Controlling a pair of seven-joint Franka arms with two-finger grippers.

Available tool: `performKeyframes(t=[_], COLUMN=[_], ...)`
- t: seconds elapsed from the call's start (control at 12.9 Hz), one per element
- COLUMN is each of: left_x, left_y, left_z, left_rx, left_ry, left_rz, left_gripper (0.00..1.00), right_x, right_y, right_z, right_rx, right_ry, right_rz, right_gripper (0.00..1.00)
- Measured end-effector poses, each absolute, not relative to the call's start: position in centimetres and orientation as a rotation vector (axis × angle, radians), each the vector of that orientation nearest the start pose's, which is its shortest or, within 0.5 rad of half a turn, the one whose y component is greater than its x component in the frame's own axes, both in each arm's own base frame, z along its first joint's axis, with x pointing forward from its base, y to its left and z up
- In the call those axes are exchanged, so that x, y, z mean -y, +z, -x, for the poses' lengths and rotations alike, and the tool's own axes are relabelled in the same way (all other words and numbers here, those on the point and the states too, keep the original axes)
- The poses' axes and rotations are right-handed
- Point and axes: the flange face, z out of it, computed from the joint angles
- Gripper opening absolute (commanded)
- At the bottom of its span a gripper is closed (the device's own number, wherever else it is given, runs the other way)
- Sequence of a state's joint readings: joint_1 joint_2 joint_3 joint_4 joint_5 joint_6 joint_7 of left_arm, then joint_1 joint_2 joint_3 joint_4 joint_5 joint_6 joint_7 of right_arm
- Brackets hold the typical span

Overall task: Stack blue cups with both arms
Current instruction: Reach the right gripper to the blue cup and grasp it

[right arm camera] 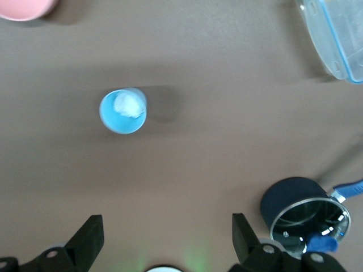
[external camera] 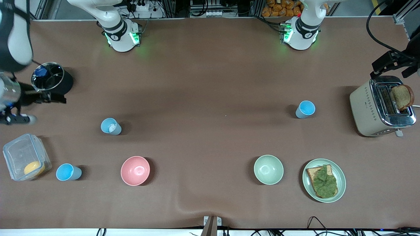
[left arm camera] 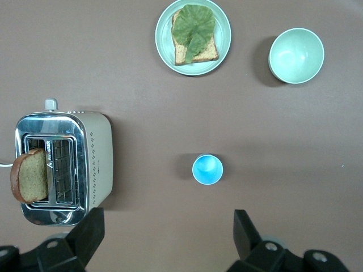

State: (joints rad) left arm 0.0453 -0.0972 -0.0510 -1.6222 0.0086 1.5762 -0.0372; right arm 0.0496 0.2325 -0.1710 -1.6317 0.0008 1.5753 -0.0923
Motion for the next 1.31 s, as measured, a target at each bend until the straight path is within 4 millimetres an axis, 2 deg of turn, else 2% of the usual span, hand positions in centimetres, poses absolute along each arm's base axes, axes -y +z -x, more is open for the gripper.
performKeyframes(t=[0.15, 0.31, 0.77, 1.16, 1.24, 1.31], left_x=[0.4, 0.4, 0.2, -0.6, -0.5, -0.4], left_y=[65.3, 65.3, 65.3, 64.6, 64.3, 64.1], left_z=[-52.5, -52.5, -52.5, -53.0, -53.2, -53.4], left_rx=[0.05, 0.05, 0.055, 0.078, 0.075, 0.072], left_ry=[-0.08, -0.08, -0.08, -0.065, -0.061, -0.056], left_rz=[3.128, 3.128, 3.128, 3.131, 3.132, 3.132], left_gripper=[1.0, 1.0, 1.0, 1.0, 1.0, 1.0], right_x=[7.0, 6.7, 6.1, 5.8, 5.9, 6.0], right_y=[41.1, 37.0, 29.9, 23.4, 22.4, 21.6], right_z=[-60.1, -59.6, -57.4, -56.3, -56.4, -56.4], right_rx=[-0.05, -0.074, -0.155, -0.081, -0.08, -0.087], right_ry=[0.457, 0.44, 0.383, 0.391, 0.379, 0.374], right_rz=[3.11, 3.07, 2.984, 2.869, 2.865, 2.86], right_gripper=[1.0, 1.0, 1.0, 1.0, 0.93, 0.81])
